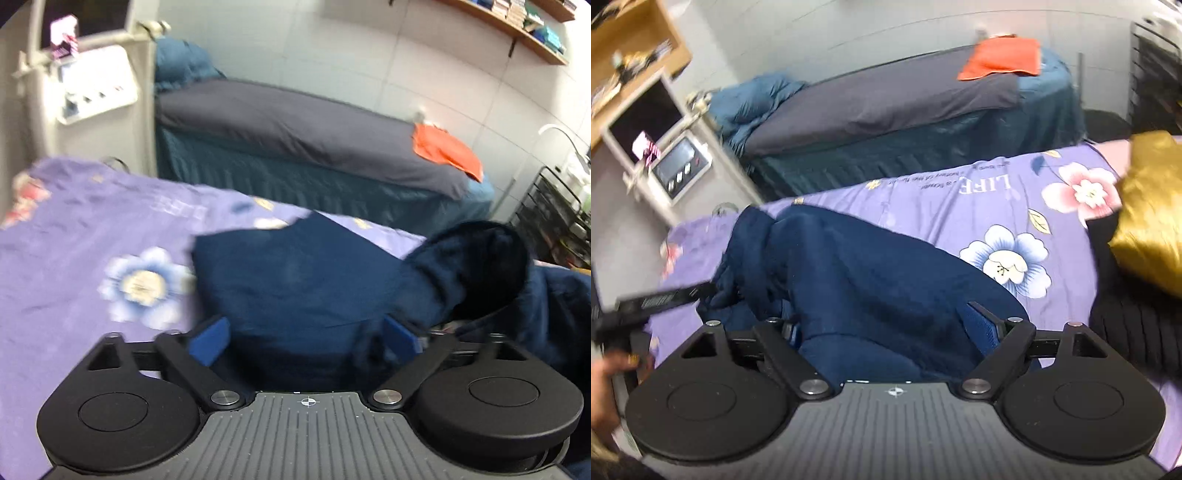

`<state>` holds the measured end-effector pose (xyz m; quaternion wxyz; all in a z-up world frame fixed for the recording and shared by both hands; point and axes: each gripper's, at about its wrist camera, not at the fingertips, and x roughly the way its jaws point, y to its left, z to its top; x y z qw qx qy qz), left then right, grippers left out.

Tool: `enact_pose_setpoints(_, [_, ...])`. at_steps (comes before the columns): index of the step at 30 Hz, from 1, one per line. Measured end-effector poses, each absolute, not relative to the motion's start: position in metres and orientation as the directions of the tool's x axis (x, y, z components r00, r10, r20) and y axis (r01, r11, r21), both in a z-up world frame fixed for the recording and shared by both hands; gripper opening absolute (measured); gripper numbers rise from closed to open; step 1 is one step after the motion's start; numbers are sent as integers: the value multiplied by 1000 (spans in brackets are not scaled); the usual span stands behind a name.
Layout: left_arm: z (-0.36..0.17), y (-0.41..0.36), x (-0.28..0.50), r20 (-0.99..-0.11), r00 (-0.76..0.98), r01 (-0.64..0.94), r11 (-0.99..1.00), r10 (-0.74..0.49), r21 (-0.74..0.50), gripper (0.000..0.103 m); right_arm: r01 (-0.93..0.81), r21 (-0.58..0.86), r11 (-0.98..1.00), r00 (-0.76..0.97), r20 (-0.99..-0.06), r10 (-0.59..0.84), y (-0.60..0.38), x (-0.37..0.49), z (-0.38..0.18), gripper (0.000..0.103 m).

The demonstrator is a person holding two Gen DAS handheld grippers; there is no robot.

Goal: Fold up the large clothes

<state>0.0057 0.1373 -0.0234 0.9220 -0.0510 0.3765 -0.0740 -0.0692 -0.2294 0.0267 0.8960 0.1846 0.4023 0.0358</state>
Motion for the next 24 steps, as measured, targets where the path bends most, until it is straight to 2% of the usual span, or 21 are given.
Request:
enact_pose_setpoints(4, [-33, 176, 7, -739, 657, 88, 988, -151, -124, 103, 19, 339, 941, 669, -704, 240, -217, -73, 32, 86])
enact_pose_setpoints(5, [-37, 182, 12, -752, 642, 78, 989, -146, -125, 103, -15, 325, 946, 652, -714, 255, -211, -72, 34, 90])
enact_pose_setpoints(8, [-42, 186, 21, -758, 631, 94, 986, -165, -136, 103, -77, 185, 980, 597, -779, 194, -178, -64, 26, 90])
enact_pose_setpoints(10, [-54, 179, 23, -752, 644, 189, 982, -141, -22, 103, -113, 112, 987, 567, -809, 156, -161, -66, 18, 89])
enact_pose_setpoints(12, [-70, 167, 16, -754, 651, 324, 932, -94, 163, 103, -118, 99, 988, 555, -818, 149, -154, -71, 14, 88])
enact_pose_setpoints(14, [-83, 155, 15, -735, 674, 420, 857, -75, 298, 103, -100, 107, 989, 545, -826, 144, -151, -74, 10, 89])
enact_pose_setpoints(19, [-101, 129, 46, -711, 689, 548, 743, -141, 383, 103, -22, 67, 998, 531, -845, 68, -143, -71, -1, 88])
enact_pose_setpoints(21, [-107, 118, 61, -694, 704, 562, 715, -151, 415, 103, 8, 36, 999, 530, -848, 26, -139, -72, -5, 85])
enact_pose_setpoints(24, [-103, 111, 76, -693, 697, 573, 723, -182, 386, 103, 50, -19, 999, 519, -853, -43, -132, -76, -11, 75])
